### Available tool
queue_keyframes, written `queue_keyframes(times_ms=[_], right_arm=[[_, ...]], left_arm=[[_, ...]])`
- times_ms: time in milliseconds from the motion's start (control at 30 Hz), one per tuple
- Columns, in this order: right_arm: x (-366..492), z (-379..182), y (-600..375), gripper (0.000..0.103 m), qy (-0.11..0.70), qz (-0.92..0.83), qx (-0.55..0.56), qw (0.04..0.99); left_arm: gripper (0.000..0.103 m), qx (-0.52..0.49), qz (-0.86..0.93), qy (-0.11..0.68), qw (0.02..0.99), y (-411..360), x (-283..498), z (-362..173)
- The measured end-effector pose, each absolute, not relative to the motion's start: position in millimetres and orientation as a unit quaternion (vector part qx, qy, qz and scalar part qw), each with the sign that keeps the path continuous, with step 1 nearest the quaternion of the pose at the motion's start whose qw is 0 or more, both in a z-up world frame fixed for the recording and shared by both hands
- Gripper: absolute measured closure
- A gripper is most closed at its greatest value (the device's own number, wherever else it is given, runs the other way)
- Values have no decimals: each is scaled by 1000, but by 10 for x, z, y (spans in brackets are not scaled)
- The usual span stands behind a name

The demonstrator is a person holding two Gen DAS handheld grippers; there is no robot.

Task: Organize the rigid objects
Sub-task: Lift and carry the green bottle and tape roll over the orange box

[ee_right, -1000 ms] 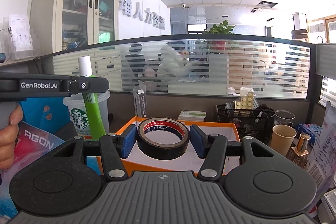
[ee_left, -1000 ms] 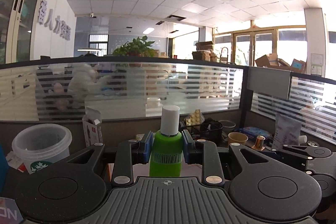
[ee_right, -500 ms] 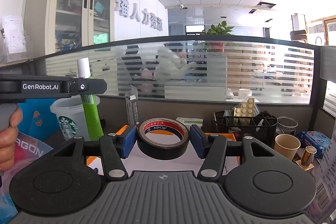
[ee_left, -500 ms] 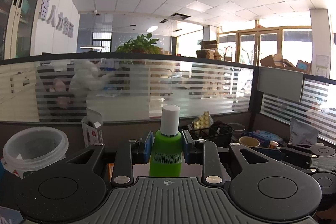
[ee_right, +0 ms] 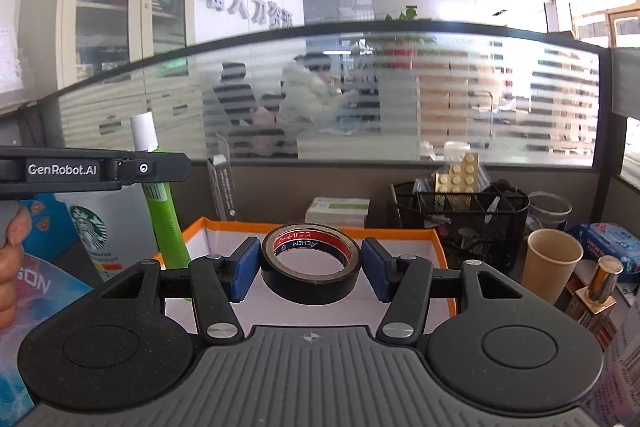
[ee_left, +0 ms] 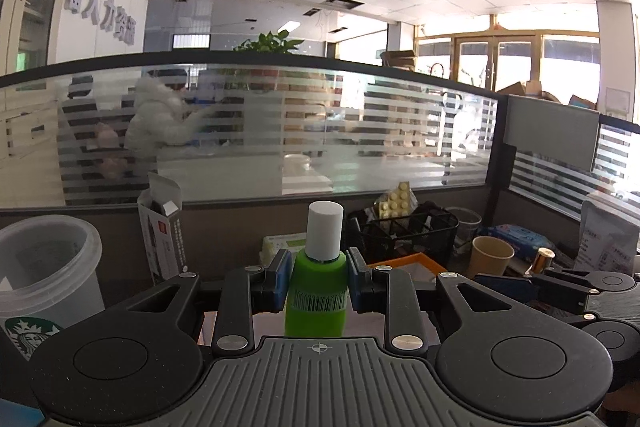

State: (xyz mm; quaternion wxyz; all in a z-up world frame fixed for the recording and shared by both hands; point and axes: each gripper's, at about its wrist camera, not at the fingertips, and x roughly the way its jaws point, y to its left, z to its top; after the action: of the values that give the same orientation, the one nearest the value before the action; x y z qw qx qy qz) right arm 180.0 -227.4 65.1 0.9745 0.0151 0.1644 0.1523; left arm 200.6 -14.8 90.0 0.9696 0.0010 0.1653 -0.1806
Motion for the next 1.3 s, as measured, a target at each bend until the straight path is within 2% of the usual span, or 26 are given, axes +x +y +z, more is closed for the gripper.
queue_keyframes(times_ms=[633, 867, 1300], right_arm=[[2312, 456, -2184, 50, 221, 149, -24, 963], [2454, 351, -2134, 50, 267, 152, -42, 951], [2608, 240, -2044, 50, 304, 147, -47, 940]], left_arm=[[76, -23, -191, 220, 956, -12, 2280, 630], [75, -30, -197, 241, 950, -3, 2382, 510], [73, -42, -191, 241, 951, 71, 2486, 439]])
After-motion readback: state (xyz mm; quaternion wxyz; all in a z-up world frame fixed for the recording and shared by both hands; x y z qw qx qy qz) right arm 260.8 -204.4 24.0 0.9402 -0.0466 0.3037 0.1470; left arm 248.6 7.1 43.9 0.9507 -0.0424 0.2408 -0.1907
